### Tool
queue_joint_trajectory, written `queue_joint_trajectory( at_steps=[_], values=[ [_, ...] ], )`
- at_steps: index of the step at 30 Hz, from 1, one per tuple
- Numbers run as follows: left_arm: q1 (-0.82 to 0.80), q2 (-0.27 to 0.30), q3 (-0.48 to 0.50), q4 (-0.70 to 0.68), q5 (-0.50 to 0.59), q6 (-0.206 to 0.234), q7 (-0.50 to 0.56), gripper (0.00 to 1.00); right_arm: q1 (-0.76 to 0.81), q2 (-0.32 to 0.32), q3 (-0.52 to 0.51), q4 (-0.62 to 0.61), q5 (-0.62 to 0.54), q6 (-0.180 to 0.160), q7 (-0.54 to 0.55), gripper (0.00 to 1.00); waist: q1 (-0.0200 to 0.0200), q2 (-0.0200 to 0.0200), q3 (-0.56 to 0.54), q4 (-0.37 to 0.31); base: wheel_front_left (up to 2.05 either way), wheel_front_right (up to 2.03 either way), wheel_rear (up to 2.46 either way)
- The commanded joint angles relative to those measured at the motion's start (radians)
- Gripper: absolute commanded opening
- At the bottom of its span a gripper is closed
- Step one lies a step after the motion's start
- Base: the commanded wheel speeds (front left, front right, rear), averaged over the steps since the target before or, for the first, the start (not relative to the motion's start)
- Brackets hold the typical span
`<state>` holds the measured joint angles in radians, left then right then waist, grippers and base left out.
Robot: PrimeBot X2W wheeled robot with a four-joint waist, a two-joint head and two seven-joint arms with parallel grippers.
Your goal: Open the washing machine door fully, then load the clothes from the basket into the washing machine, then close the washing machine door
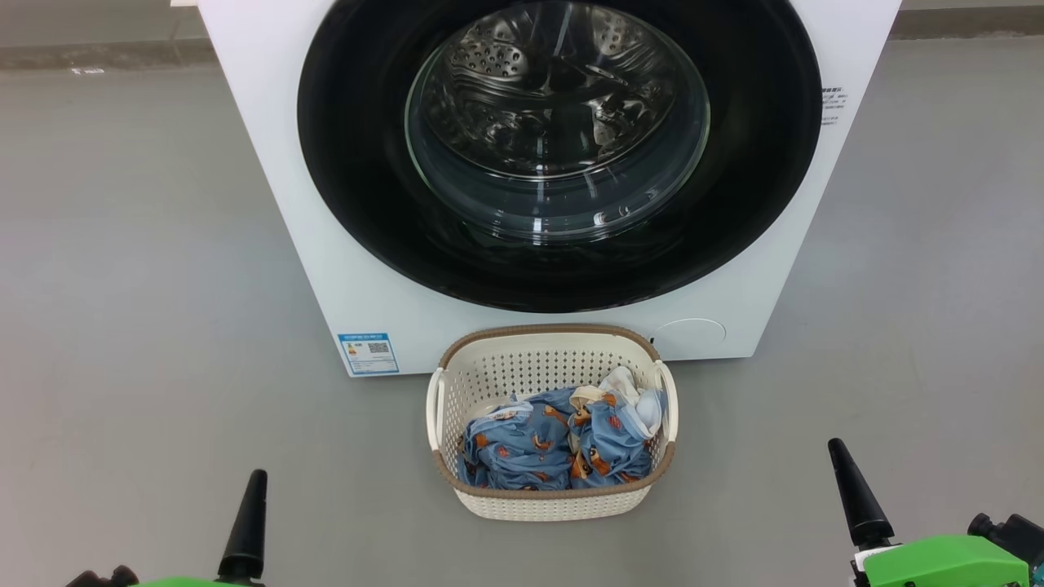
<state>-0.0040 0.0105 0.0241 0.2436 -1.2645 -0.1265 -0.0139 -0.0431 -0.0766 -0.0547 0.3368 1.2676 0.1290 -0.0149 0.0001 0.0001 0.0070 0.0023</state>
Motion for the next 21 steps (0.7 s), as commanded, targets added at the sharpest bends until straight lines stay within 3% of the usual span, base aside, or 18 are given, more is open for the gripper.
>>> queue_joint_trajectory(
  at_steps=[1, 21],
  values=[
    [-0.031, 0.018, 0.01, -0.037, 0.033, -0.002, -0.013, 1.0, -0.043, -0.019, 0.016, -0.02, -0.039, 0.001, -0.014, 1.0, -0.0001, -0.0001, 0.0, 0.0, 0.0, 0.0, 0.0],
    [-0.027, 0.024, -0.016, -0.075, 0.274, -0.003, -0.072, 1.0, -0.071, -0.057, 0.074, -0.012, -0.244, 0.001, -0.062, 1.0, -0.0001, -0.0001, -0.006, 0.0, 0.0, 0.0, 0.0]
  ],
)
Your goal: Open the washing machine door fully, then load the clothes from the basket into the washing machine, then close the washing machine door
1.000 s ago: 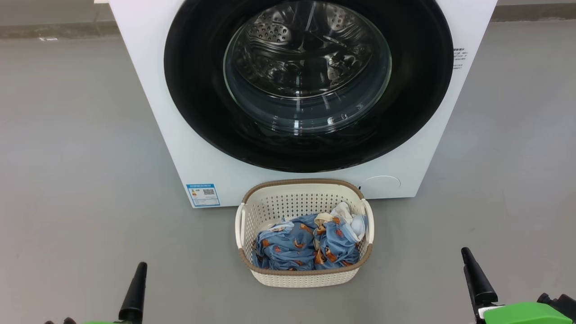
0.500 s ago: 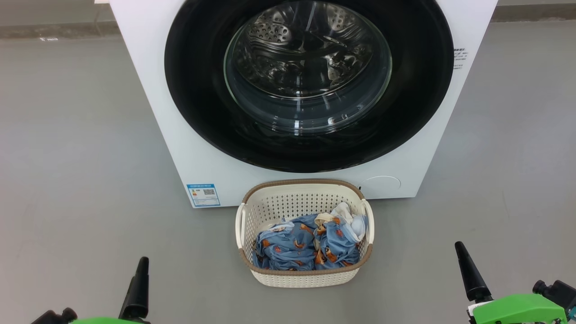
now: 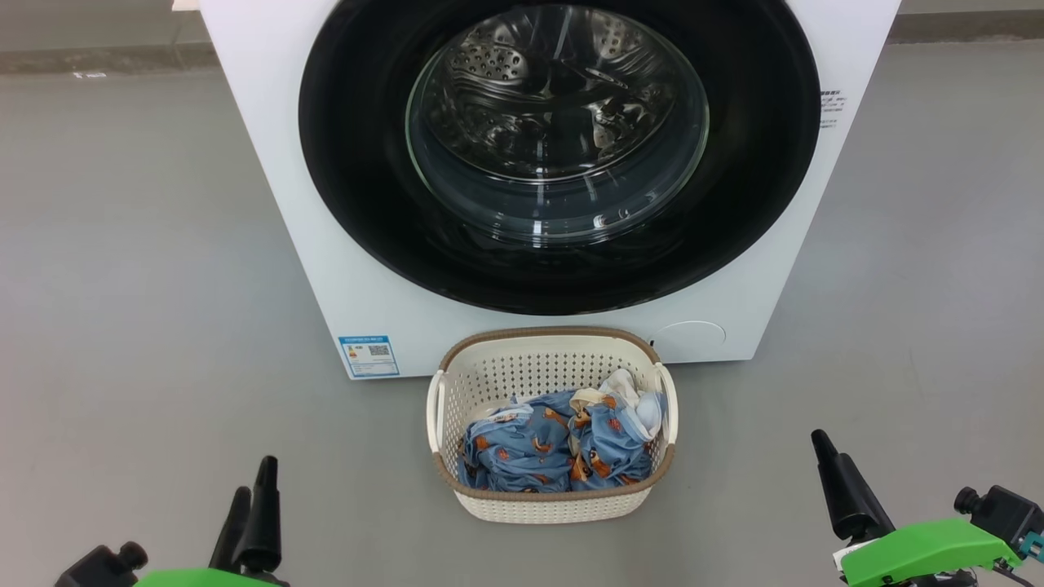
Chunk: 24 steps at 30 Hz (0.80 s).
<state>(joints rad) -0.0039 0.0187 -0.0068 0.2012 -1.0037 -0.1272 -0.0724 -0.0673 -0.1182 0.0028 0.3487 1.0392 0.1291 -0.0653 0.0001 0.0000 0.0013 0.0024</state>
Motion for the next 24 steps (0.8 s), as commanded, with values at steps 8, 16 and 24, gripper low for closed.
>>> queue_joint_trajectory(
  at_steps=[8, 16, 24],
  values=[
    [-0.021, 0.022, 0.004, -0.04, 0.127, -0.002, -0.037, 1.0, -0.052, -0.03, 0.025, -0.023, -0.11, 0.001, -0.036, 1.0, -0.0001, 0.0, -0.005, -0.001, 0.0, 0.0, 0.0],
    [-0.015, 0.026, -0.003, -0.042, 0.243, -0.002, -0.061, 1.0, -0.056, -0.041, 0.034, -0.025, -0.19, 0.001, -0.06, 1.0, -0.0001, 0.0, -0.009, -0.004, 0.0, 0.0, 0.0],
    [-0.015, 0.027, -0.011, -0.057, 0.349, -0.003, -0.084, 1.0, -0.057, -0.059, 0.047, -0.015, -0.269, 0.001, -0.07, 1.0, -0.0001, 0.0, -0.007, -0.003, 0.0, 0.0, 0.0]
  ],
)
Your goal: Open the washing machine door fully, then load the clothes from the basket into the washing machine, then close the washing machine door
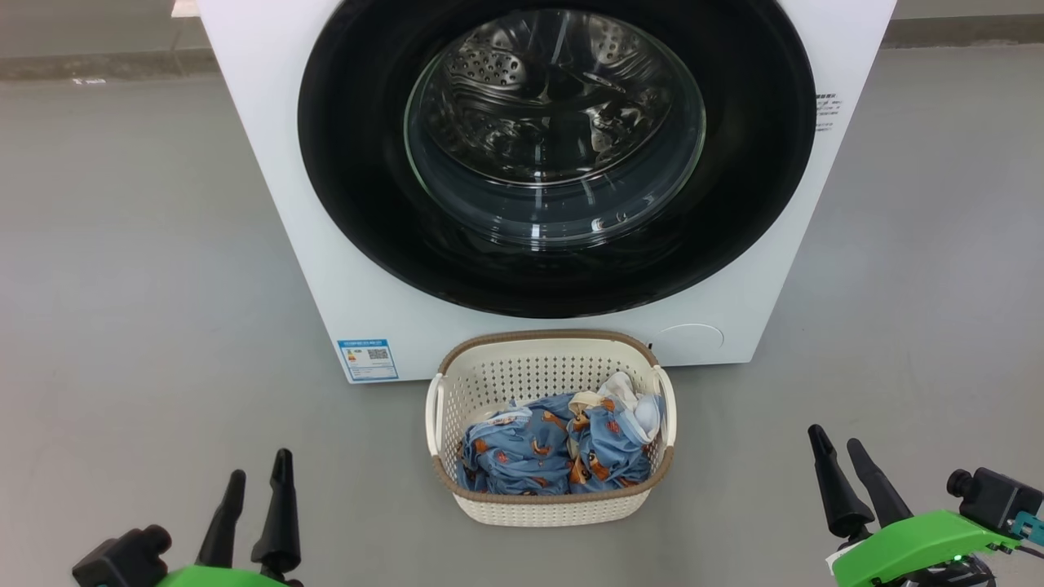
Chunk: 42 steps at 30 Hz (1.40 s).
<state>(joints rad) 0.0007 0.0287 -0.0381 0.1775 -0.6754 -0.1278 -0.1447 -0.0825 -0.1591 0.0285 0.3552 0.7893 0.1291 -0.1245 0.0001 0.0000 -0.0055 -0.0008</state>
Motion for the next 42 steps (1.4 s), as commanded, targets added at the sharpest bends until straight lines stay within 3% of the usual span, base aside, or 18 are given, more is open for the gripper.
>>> queue_joint_trajectory(
  at_steps=[1, 36, 42],
  values=[
    [-0.019, 0.017, 0.019, -0.035, 0.033, -0.002, -0.015, 1.0, -0.043, -0.02, 0.023, -0.021, -0.029, 0.001, -0.012, 1.0, 0.0, 0.0, 0.001, 0.0, 0.0, 0.0, 0.0],
    [-0.029, 0.027, 0.004, -0.077, 0.401, -0.003, -0.115, 1.0, -0.074, -0.058, 0.043, -0.025, -0.352, 0.002, -0.11, 1.0, 0.0, 0.0, 0.022, -0.013, 0.0, 0.0, 0.0],
    [-0.033, 0.027, 0.005, -0.07, 0.406, -0.003, -0.117, 1.0, -0.075, -0.059, 0.042, -0.023, -0.358, 0.002, -0.114, 1.0, 0.0, 0.0, 0.023, -0.013, 0.0, 0.0, 0.0]
  ],
)
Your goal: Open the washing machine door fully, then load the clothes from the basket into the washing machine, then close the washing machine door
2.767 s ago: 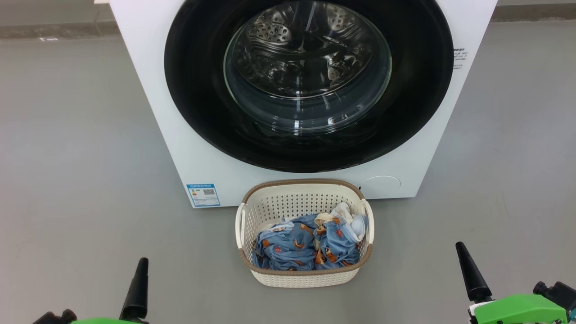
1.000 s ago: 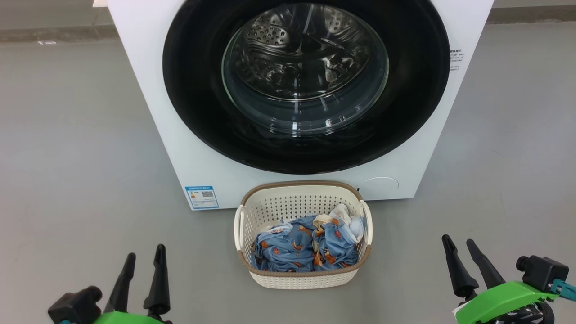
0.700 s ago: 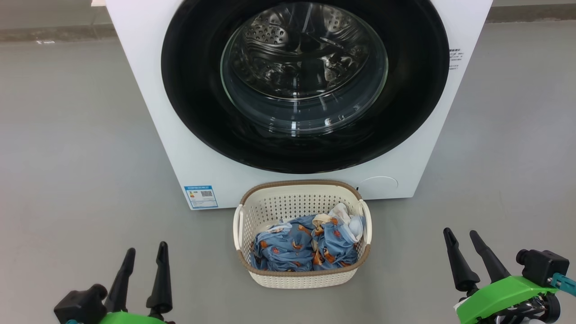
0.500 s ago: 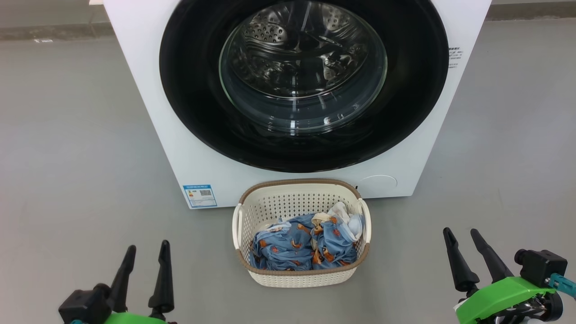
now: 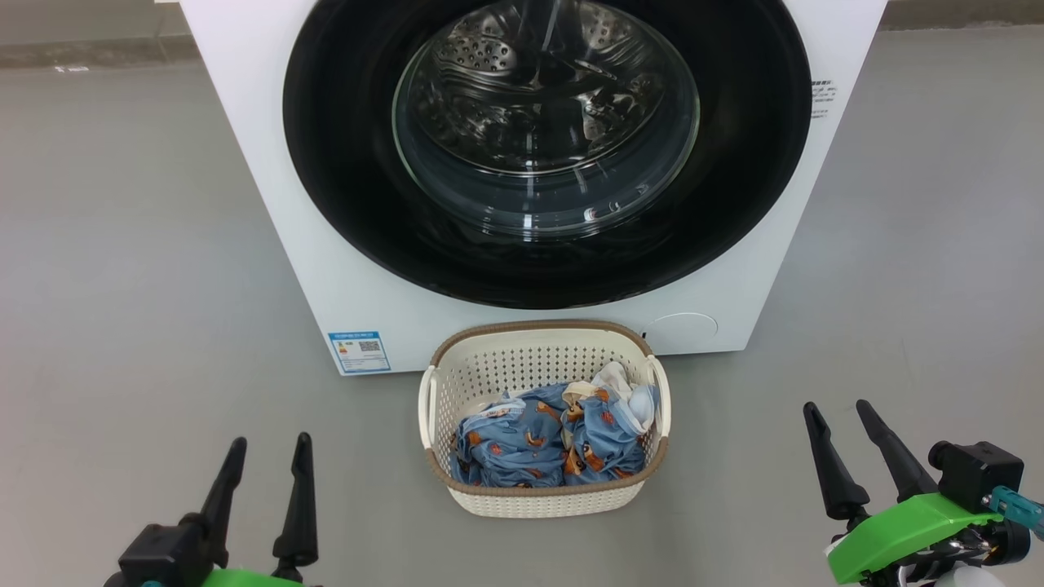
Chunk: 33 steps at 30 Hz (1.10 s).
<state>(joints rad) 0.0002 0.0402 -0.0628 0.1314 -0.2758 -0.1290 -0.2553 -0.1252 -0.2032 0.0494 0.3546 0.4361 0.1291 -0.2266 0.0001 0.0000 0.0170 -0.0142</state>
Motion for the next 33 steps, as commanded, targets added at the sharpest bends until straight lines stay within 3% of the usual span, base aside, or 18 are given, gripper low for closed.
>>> queue_joint_trajectory(
  at_steps=[1, 33],
  values=[
    [-0.033, 0.016, 0.031, -0.022, 0.006, -0.002, -0.006, 1.0, -0.032, -0.015, 0.02, -0.022, -0.005, 0.002, -0.012, 1.0, -0.0001, 0.0, 0.0, 0.001, 0.0, 0.0, 0.0],
    [-0.029, 0.017, 0.038, 0.038, 0.014, -0.002, -0.006, 1.0, -0.017, -0.012, 0.012, -0.029, -0.004, 0.002, -0.014, 1.0, -0.0001, 0.0, -0.015, -0.001, 0.1, 0.1, -0.2]
  ],
)
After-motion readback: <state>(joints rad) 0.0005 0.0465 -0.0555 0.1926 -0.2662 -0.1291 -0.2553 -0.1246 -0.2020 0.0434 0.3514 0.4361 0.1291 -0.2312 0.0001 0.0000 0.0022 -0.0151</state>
